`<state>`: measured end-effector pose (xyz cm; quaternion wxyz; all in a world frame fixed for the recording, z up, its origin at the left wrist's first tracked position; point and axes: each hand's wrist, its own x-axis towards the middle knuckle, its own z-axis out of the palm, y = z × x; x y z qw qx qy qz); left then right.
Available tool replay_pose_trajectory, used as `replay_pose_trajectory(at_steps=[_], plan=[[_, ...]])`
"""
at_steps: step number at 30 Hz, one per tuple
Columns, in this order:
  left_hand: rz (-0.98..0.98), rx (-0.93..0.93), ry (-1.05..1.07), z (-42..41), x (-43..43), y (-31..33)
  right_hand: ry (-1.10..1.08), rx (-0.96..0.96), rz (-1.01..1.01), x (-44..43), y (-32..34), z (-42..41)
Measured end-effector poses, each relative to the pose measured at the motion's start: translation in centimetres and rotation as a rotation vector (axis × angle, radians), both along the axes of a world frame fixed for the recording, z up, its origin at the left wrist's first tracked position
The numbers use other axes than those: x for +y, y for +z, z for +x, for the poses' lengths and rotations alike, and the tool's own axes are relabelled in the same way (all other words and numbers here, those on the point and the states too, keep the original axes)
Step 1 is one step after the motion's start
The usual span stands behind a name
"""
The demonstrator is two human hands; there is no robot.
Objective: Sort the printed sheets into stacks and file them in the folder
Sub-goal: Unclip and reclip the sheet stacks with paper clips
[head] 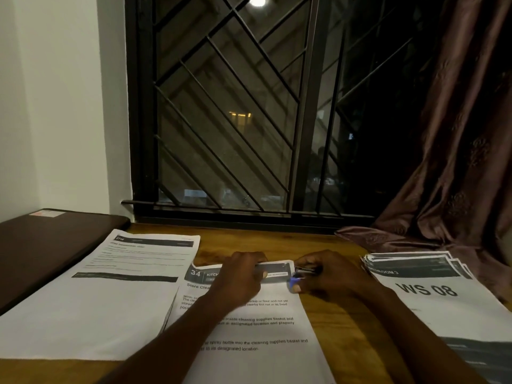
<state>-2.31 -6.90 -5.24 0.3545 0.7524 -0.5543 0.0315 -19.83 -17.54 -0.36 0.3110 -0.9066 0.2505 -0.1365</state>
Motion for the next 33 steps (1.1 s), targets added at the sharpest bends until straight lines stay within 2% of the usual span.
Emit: replay_pose_trajectory(at_steps=[10, 18, 21, 29, 33], plan=[[-0.006, -0.142, 0.017, -0.2, 0.1, 0.0, -0.074, -0.071, -0.138, 0.7, -1.7, 2.5], [0.006, -0.067, -0.139, -0.1, 0.2, 0.1, -0.138, -0.059, -0.255, 0.5, -2.5, 2.8], [0.007, -0.043, -0.119, -0.2, -0.1, 0.1, -0.161, -0.032, -0.311, 0.4, -2.7, 3.0], [0.046, -0.396, 0.036, -1.4, -0.6, 0.1, -0.194, -0.032, -0.376, 0.7, -3.1, 3.3], [0.052, -0.443, 0.059, -1.9, -0.4, 0.0, -0.203, -0.039, -0.399, 0.9, -3.0, 3.4]])
